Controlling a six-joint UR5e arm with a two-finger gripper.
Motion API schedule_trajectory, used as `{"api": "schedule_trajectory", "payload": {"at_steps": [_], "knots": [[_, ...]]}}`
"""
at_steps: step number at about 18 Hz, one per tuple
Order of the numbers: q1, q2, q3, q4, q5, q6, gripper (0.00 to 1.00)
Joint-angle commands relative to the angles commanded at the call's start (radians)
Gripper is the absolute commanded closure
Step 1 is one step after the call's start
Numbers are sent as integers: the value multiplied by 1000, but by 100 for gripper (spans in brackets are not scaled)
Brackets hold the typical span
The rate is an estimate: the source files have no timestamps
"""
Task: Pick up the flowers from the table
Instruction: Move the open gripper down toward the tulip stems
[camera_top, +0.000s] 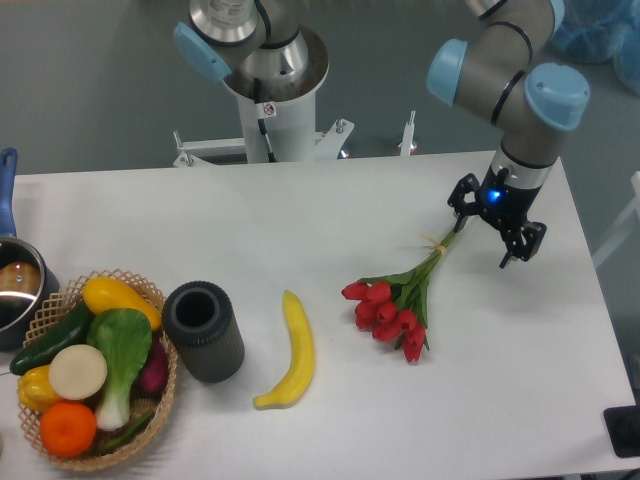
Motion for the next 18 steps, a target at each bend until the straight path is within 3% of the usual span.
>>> {"api": "schedule_trajectory", "payload": {"at_steps": [8,16,18], "knots": [[-20,-14,-9,2,20,-5,0],[-35,-44,-12,-5,11,-118,0],[-34,-51,-21,-2,-35,-175,0]]}}
